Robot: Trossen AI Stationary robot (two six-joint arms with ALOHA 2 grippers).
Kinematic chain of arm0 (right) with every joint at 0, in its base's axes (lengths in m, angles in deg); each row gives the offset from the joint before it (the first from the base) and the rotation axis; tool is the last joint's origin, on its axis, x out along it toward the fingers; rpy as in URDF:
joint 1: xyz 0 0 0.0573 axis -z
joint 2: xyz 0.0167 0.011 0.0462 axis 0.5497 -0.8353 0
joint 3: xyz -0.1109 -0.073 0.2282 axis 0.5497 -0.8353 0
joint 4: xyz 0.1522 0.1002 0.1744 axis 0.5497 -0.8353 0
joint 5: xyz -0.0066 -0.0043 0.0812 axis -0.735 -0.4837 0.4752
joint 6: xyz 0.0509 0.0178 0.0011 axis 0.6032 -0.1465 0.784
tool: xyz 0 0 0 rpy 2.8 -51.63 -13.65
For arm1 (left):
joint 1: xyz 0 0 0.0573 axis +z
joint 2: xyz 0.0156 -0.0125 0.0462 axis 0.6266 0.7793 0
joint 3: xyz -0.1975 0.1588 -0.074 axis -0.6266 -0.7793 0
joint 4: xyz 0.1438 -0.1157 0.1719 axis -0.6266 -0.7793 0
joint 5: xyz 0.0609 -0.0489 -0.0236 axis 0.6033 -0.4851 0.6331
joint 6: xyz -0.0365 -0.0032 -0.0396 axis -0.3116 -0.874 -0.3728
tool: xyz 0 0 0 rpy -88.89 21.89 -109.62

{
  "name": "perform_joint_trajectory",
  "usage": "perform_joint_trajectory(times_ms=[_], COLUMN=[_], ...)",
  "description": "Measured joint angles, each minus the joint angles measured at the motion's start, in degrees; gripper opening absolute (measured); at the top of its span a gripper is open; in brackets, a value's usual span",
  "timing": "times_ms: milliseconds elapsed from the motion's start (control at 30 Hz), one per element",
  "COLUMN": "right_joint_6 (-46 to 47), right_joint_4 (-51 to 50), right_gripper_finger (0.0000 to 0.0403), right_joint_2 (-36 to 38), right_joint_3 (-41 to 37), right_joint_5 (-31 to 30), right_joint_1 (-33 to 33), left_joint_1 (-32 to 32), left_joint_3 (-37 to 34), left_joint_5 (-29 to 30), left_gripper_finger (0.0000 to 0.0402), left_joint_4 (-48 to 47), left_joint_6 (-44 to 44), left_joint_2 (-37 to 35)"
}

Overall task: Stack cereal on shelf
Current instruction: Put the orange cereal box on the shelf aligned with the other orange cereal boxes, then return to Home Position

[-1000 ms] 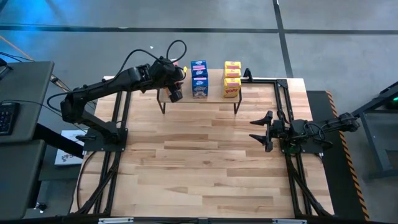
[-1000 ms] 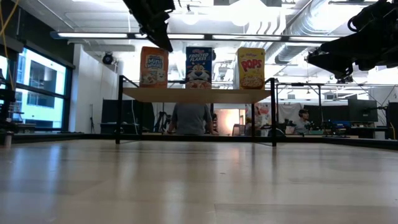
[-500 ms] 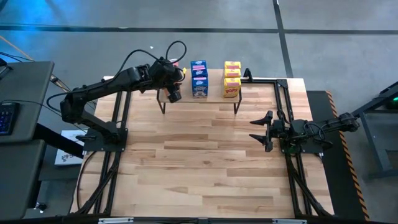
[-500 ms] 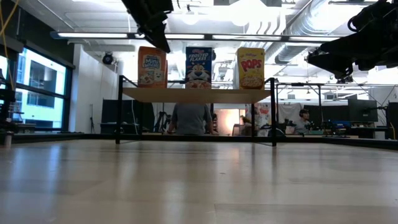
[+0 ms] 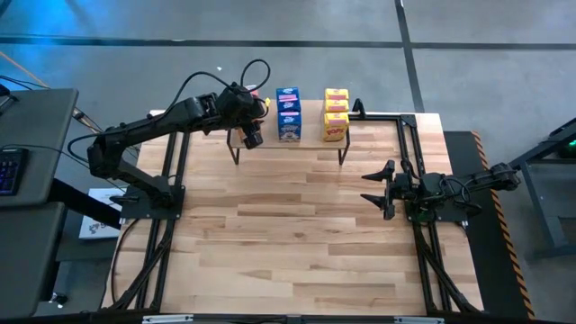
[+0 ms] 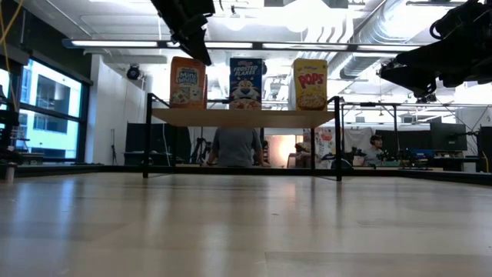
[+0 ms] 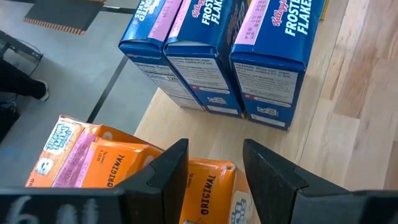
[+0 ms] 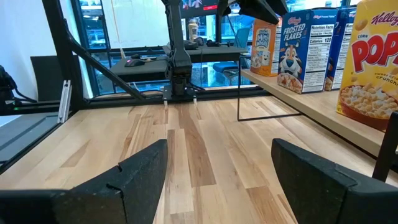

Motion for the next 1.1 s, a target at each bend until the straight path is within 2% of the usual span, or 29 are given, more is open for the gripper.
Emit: perform_joint_trajectory(times_ms=[600, 833, 1100], right_joint_6=[0.0, 0.0, 0.0], right_joint_4=[0.0, 0.0, 0.0], right_gripper_finger=[0.0279, 0.0279, 0.0279], right_joint_2=[0.0, 0.0, 0.0], right_joint_3=[0.0, 0.0, 0.0], right_joint_5=[0.2, 0.2, 0.2], right_joint_1=[0.0, 0.0, 0.0], left_joint_1=[-1.9, -6.2, -13.0], left_joint_3=[-0.1, -0.1, -0.1], left_joint_5=[0.7, 0.3, -0.4], left_gripper_finger=[0.0145, 0.0145, 0.0145], left_joint_4=[-0.5, -1.0, -3.3], left_joint_6=[0.0, -1.3, -3.0], left_joint_2=[-3.3, -4.5, -9.3])
